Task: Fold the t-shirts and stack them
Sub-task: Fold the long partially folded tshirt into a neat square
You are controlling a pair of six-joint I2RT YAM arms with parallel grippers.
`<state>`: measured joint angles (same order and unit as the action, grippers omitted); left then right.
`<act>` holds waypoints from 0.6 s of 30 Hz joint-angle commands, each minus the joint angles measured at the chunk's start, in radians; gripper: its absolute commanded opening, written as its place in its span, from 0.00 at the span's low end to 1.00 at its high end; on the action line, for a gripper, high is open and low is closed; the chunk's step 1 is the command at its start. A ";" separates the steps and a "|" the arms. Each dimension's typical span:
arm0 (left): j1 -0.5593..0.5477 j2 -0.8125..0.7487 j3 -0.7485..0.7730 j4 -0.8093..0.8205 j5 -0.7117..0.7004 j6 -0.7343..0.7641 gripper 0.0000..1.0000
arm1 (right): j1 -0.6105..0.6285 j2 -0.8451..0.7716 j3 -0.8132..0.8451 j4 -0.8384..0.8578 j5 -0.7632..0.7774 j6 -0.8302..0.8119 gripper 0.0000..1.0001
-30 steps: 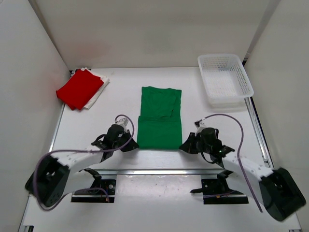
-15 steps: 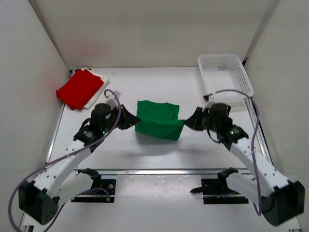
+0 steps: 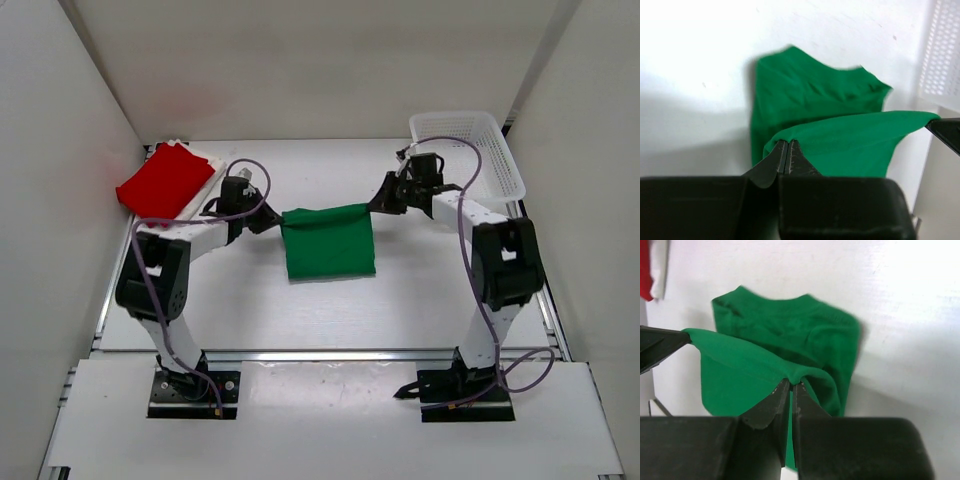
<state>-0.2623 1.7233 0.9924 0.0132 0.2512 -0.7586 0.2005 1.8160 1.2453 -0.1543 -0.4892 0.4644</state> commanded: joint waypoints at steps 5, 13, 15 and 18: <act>0.040 0.065 0.100 0.174 -0.067 -0.065 0.23 | -0.021 0.158 0.216 0.007 0.060 -0.027 0.00; -0.014 -0.048 0.033 0.217 -0.059 -0.081 0.42 | 0.022 0.013 0.110 0.050 0.156 -0.026 0.41; -0.080 -0.073 -0.017 0.232 -0.064 -0.065 0.40 | 0.046 -0.052 -0.001 0.119 0.161 -0.009 0.26; -0.161 -0.093 -0.156 0.295 -0.066 -0.071 0.40 | 0.080 -0.124 -0.173 0.250 0.084 0.025 0.03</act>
<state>-0.3492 1.6680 0.9394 0.2523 0.1829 -0.8364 0.2417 1.7645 1.1732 -0.0536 -0.3714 0.4618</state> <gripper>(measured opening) 0.397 0.058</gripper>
